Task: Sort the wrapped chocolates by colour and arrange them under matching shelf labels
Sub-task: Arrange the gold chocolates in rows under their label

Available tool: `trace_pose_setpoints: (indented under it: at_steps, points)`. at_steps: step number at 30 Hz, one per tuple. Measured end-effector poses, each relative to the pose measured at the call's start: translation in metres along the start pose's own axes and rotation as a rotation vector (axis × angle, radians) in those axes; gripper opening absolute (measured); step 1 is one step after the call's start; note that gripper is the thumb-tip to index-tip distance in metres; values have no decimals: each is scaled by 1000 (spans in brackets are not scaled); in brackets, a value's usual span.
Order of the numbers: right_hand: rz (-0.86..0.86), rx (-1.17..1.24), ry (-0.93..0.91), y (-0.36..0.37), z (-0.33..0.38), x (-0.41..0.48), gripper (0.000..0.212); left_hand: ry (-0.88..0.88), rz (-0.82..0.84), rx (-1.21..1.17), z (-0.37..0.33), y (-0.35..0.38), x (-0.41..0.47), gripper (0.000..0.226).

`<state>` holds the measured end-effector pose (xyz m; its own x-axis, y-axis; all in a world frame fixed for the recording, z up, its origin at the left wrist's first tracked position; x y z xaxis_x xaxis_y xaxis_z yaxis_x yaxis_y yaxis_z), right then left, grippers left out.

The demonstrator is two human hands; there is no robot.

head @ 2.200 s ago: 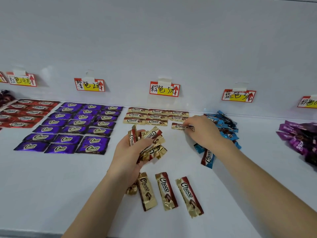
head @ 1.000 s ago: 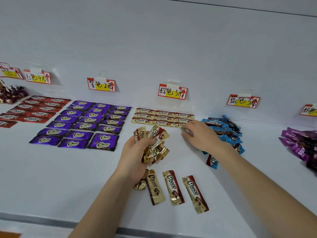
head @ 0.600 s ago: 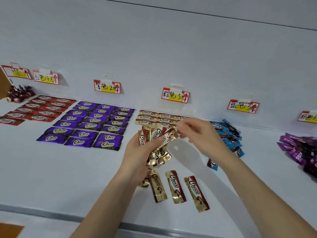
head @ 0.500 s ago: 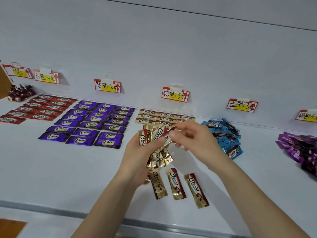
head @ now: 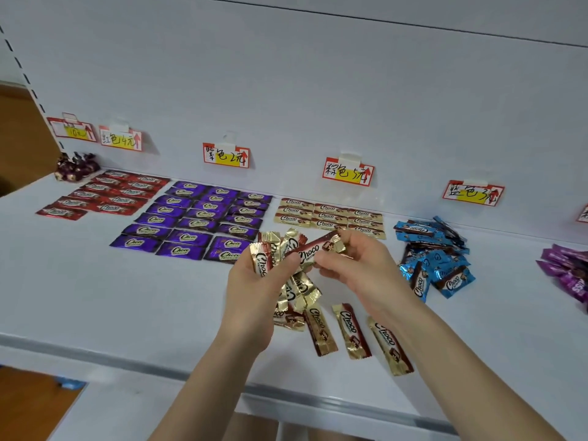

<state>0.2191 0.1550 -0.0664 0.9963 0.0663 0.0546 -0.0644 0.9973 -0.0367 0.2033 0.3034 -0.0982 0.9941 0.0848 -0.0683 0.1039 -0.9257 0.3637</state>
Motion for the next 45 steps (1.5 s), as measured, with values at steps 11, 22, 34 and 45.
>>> trace_pose_setpoints:
  at_steps: [11, 22, 34, 45]
  points:
    - [-84, -477, -1, -2, -27, 81, 13, -101, -86, -146, -6, -43, 19, 10]
    - [81, -1146, -347, 29, -32, 75, 29, -46, -94, -134, -6, -50, 20, 12]
    - [125, -1249, -298, 45, -36, 90, 36, -65, -97, -144, -4, -48, 22, 12]
    - [149, -1254, -306, 48, -35, 89, 35, -59, -75, -130, -2, -49, 24, 15]
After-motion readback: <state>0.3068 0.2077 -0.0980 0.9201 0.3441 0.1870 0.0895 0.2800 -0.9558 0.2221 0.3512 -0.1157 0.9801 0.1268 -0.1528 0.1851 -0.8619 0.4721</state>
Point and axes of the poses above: each hand's wrist, its own x-axis towards the middle knuckle, its own y-axis out of the palm, z = x × y, the point moved 9 cm from there along x, towards the middle knuckle
